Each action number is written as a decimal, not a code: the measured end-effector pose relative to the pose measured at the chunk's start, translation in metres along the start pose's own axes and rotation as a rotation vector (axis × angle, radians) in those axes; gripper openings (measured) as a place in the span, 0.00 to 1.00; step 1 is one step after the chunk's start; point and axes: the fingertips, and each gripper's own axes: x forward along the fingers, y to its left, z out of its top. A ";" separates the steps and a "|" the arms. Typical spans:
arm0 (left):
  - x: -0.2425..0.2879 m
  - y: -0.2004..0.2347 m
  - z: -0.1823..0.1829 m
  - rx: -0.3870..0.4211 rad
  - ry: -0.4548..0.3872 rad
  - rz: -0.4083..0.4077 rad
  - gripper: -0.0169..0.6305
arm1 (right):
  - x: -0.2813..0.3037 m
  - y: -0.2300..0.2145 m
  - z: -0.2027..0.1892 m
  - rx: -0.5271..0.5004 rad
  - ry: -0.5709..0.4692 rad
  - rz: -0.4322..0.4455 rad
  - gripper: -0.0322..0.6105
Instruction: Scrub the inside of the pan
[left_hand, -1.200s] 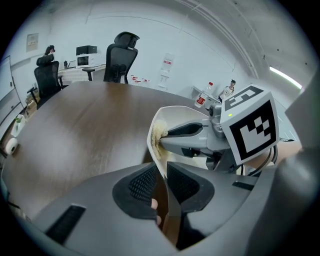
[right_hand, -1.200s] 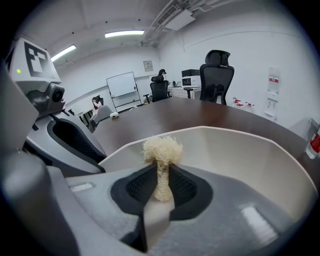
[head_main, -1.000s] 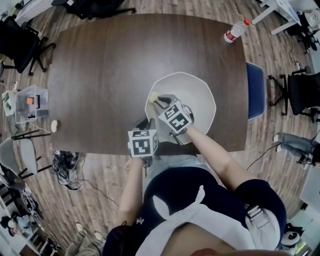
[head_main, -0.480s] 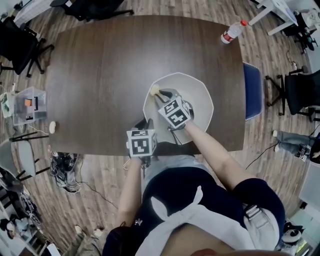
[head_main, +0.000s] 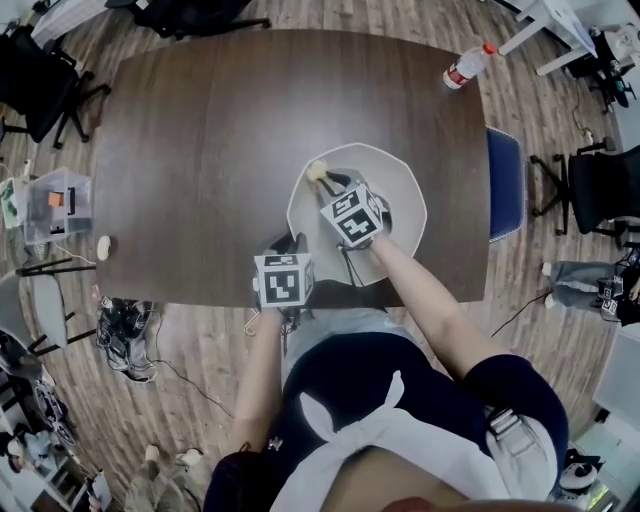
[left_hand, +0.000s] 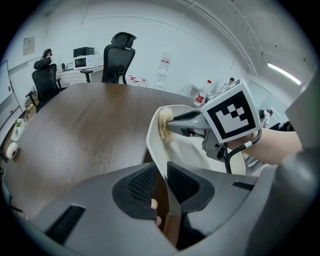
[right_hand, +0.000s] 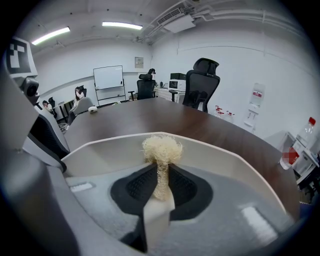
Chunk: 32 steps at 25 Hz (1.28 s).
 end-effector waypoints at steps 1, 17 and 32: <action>0.000 0.000 0.000 -0.001 0.000 0.000 0.14 | 0.001 -0.003 -0.002 0.004 0.002 -0.005 0.15; -0.002 0.001 0.002 -0.005 -0.002 0.024 0.14 | -0.006 -0.051 -0.023 0.087 0.039 -0.118 0.15; -0.003 -0.003 -0.002 -0.005 -0.002 0.025 0.14 | -0.029 -0.080 -0.041 0.125 0.121 -0.209 0.15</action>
